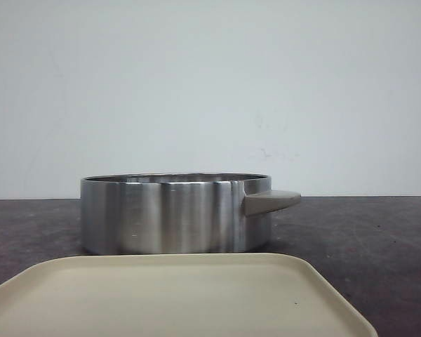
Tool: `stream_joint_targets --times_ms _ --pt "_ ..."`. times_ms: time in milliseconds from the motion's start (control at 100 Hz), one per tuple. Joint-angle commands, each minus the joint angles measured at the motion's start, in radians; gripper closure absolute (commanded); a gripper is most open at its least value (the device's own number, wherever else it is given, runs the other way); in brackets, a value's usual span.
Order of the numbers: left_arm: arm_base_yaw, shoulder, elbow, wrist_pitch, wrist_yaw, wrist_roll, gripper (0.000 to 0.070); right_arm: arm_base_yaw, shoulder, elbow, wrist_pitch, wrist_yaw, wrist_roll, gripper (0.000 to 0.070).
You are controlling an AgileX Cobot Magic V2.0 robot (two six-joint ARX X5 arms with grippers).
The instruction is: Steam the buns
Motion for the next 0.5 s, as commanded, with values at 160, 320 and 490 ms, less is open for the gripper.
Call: stream_joint_targets --times_ms 160,320,490 --pt "-0.012 0.006 0.015 0.007 -0.002 0.000 0.0684 -0.127 -0.042 -0.158 0.051 -0.217 0.073 0.0682" --pt "-0.012 0.006 0.015 0.007 -0.002 0.000 0.0684 -0.129 -0.042 -0.174 -0.029 -0.238 0.069 0.0682" --pt "-0.012 0.006 0.015 0.007 -0.002 0.000 0.0684 -0.129 -0.042 -0.174 -0.138 -0.235 0.065 0.0682"
